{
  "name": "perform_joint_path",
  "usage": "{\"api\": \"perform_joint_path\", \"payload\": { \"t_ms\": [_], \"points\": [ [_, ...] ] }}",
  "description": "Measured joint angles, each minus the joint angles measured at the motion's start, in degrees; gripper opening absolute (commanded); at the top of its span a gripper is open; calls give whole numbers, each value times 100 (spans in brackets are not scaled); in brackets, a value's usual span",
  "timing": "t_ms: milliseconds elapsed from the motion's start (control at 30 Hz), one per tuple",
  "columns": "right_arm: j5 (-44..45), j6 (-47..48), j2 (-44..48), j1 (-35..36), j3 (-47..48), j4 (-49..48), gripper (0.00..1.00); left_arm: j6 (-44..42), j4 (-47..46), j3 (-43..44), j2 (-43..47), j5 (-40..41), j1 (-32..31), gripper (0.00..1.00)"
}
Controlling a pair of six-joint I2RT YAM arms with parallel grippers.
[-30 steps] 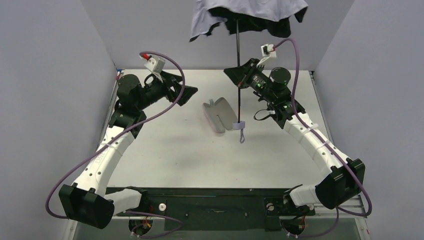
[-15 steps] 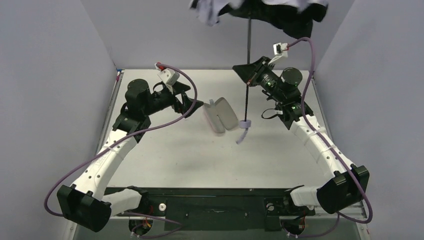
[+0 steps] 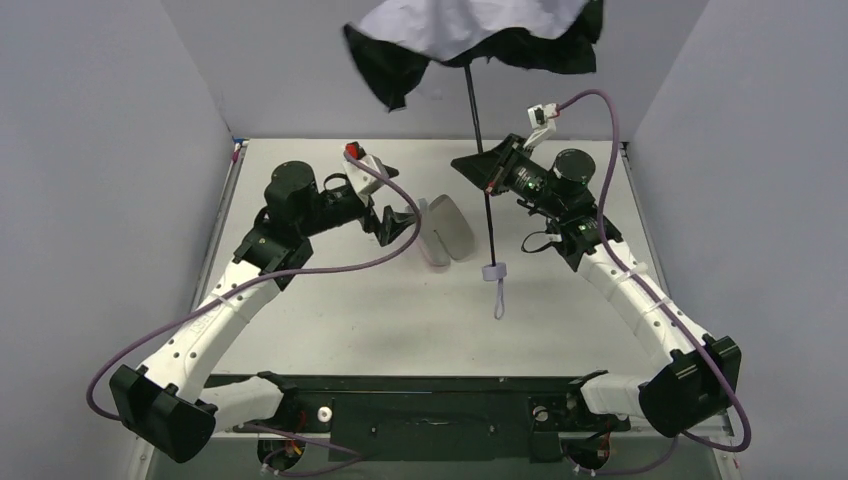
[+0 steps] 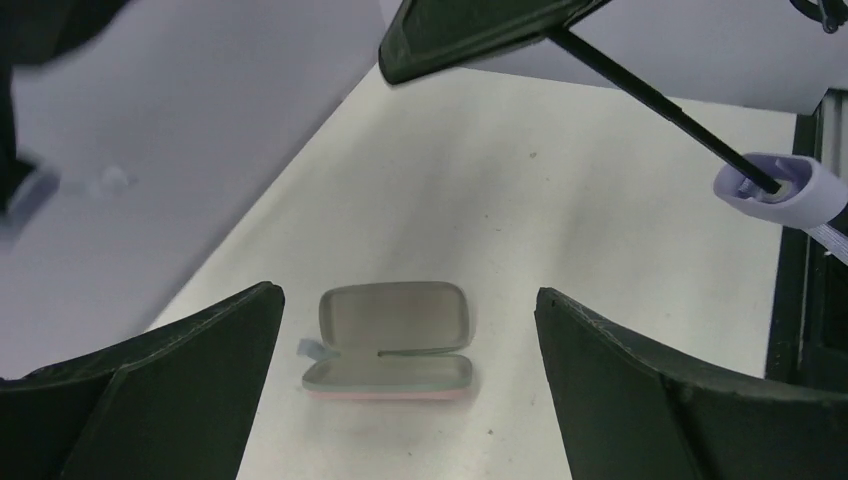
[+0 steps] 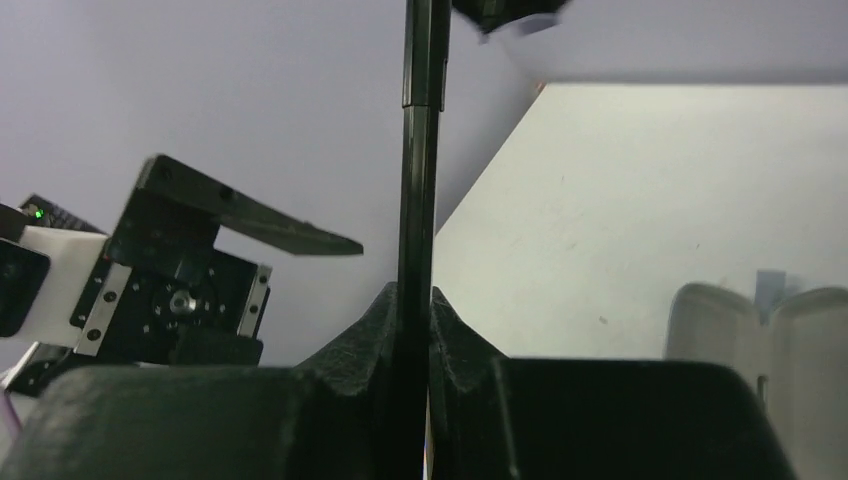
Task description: Open the umbrella
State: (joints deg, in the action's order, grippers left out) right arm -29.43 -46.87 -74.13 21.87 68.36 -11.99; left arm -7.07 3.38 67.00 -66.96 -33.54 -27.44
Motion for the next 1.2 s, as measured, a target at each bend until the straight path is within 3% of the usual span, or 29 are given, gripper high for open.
{"api": "perform_joint_path", "payload": {
  "t_ms": [200, 300, 367, 500, 700, 867, 1033, 1200],
  "points": [
    [-551, 59, 363, -260, -256, 330, 0, -1513, -155, 35, 4, 339, -527, 99],
    [-485, 61, 446, -518, -256, 247, 0, -1650, -317, 92, -11, 483, -546, 88],
    [-382, 83, 472, -605, -254, 149, 0, -1464, -466, 208, -63, 544, -546, 74],
    [-103, 166, 503, -452, -254, -33, 0, -299, -938, 905, -479, 616, -551, 58],
    [557, 671, 590, 142, -173, -251, 0, 1569, -1867, 2129, -1255, 848, -723, 50],
    [852, 1056, 769, 573, 44, -330, 0, 1987, -2229, 2581, -1611, 1287, -1091, 37],
    [925, 1340, 1060, 844, 44, -345, 0, 2337, -2406, 2616, -1827, 1799, -1147, 36],
    [920, 1366, 1128, 964, 44, -308, 0, 2323, -2465, 2649, -2048, 1915, -1226, 48]
  ]
}}
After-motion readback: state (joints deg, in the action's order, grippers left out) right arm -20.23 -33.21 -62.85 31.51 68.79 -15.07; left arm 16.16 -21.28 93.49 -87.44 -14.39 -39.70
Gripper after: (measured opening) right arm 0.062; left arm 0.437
